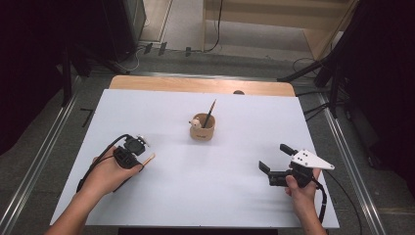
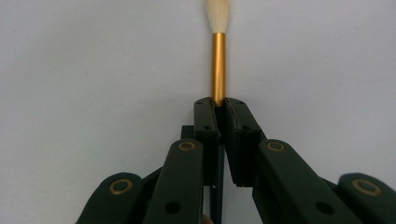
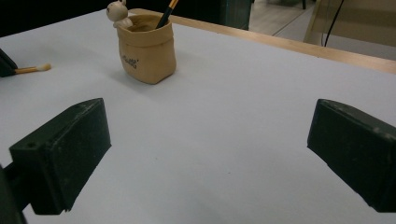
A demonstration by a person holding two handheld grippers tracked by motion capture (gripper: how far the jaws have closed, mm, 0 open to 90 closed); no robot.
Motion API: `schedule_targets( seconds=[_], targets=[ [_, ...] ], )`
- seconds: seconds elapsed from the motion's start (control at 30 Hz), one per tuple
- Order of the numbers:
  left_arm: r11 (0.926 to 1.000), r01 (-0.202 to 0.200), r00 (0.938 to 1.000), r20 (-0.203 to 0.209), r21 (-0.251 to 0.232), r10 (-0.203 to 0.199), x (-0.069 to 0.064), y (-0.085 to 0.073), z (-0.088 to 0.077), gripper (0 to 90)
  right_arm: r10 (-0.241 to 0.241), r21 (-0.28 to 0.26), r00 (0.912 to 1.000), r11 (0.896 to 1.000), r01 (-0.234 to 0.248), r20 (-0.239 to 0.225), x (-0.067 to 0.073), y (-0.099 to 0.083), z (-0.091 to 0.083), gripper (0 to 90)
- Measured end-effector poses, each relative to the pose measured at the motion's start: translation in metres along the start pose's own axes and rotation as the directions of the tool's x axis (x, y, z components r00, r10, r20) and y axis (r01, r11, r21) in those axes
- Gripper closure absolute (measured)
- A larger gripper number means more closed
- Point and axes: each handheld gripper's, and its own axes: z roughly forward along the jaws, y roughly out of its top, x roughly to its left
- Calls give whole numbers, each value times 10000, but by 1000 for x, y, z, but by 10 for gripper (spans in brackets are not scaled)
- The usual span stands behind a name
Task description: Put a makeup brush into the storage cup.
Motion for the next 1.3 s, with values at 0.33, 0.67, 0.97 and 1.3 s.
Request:
schedule_targets(
  seconds=[0.33, 0.67, 0.97, 1.3],
  targets=[
    [9989, 179, 9996, 247, -436, -169, 8, -5, -3, 856, 48, -22, 10000, 10000, -49, -36, 0, 0, -1, 0],
    [9822, 233, 9967, 812, -1864, -83, 7, -5, -23, 856, -83, -90, 9999, 9999, 82, -131, 4, 3, 1, 0],
    [9481, 522, 9931, 1158, -3137, -164, 8, -4, -36, 856, -27, -144, 9998, 9999, 24, -210, 3, 2, -1, 0],
    [9096, 646, 9914, 1304, -4105, -116, 5, -4, -46, 856, -45, -255, 9999, 9997, 42, -93, 2, 2, -3, 0]
  ],
)
